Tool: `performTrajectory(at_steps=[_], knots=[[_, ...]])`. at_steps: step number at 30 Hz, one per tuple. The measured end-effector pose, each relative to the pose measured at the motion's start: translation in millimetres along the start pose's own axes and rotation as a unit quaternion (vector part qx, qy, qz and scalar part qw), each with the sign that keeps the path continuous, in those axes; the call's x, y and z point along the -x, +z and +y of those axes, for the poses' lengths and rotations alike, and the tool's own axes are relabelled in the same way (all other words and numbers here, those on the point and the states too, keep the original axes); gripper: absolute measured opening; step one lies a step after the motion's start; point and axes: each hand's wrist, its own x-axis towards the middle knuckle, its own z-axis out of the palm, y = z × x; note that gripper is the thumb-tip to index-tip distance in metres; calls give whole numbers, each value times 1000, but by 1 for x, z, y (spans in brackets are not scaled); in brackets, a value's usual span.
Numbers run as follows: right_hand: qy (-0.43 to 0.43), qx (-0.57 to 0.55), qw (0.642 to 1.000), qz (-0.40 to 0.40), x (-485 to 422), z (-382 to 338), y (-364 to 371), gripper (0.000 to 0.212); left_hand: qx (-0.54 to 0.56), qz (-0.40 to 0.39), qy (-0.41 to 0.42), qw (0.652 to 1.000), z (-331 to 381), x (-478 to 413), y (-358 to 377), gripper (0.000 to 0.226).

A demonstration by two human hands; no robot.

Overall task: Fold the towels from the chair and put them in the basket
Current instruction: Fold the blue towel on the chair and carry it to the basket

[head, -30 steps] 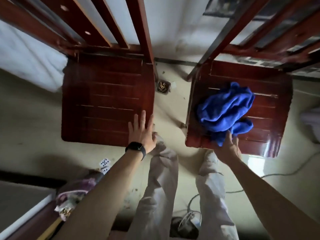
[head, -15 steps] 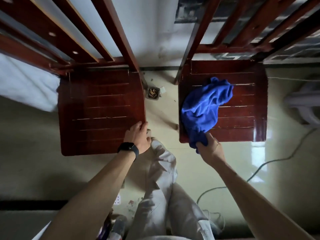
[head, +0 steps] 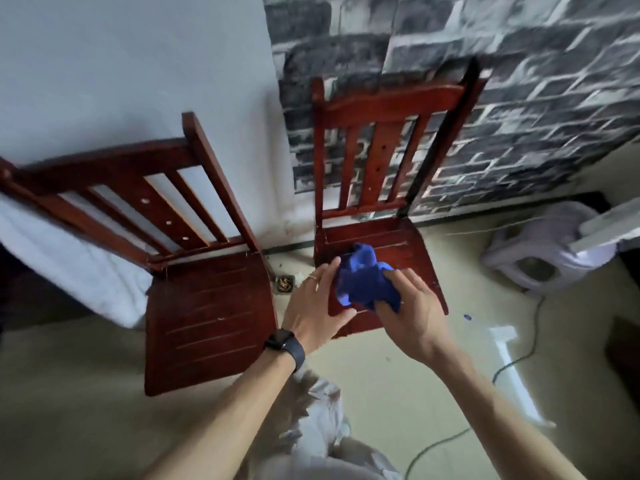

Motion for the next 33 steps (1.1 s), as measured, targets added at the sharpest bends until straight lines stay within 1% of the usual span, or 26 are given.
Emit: performTrajectory(at_steps=[2, 3, 4, 6, 7, 8, 10, 12, 14, 16, 17, 19, 20, 22, 24, 25, 26, 28, 30, 32, 33], knots=[[-24, -15, 999, 40, -3, -31, -37, 40, -1, 21, 17, 1000, 21, 2, -29, 88], [-37, -24, 997, 61, -4, -46, -53, 40, 7, 23, 28, 999, 30, 4, -42, 81], [-52, -32, 995, 79, -4, -60, -68, 39, 29, 19, 37, 999, 40, 9, -56, 70], [-82, -50, 990, 104, -5, -86, -96, 38, 94, 5, 36, 995, 59, 22, -78, 40], [-93, -56, 987, 115, -5, -98, -109, 38, 121, -4, 26, 992, 67, 29, -89, 25], [-100, -59, 985, 128, -5, -108, -120, 38, 149, -13, 5, 989, 74, 36, -101, 17], [-104, -52, 981, 157, -6, -125, -141, 37, 214, -16, -33, 976, 81, 47, -125, 10], [-81, -32, 976, 199, -12, -136, -156, 38, 244, -3, -36, 969, 84, 56, -153, 15], [-32, -4, 969, 246, -21, -142, -164, 42, 249, 4, -35, 968, 86, 63, -182, 16], [27, 18, 962, 272, -30, -139, -165, 45, 287, -1, -30, 957, 92, 68, -209, 11], [68, 18, 961, 269, -31, -135, -161, 50, 310, -2, -33, 950, 95, 69, -220, 11], [143, -20, 959, 246, -23, -128, -144, 58, 343, 12, -40, 938, 104, 70, -239, 13], [173, -41, 958, 224, -14, -125, -129, 56, 359, 16, -46, 932, 107, 70, -247, 14], [205, -85, 965, 140, 12, -123, -89, 47, 378, 13, -62, 924, 113, 70, -262, 19], [186, -180, 964, 62, 41, -131, -52, 44, 377, 5, -71, 923, 115, 71, -272, 19], [164, -231, 958, 43, 52, -141, -39, 41, 376, 4, -73, 924, 113, 72, -275, 14], [139, -276, 950, 38, 60, -152, -30, 38, 378, 0, -73, 923, 111, 74, -278, 10], [100, -349, 930, 61, 64, -177, -25, 36, 395, -20, -80, 915, 105, 79, -281, 13], [74, -362, 927, 67, 55, -198, -28, 38, 417, -57, -83, 903, 102, 86, -285, 20], [66, -334, 939, 40, 41, -211, -31, 38, 447, -84, -78, 887, 99, 89, -286, 32], [68, -315, 946, 36, 34, -216, -32, 35, 465, -81, -79, 878, 97, 90, -288, 41]])
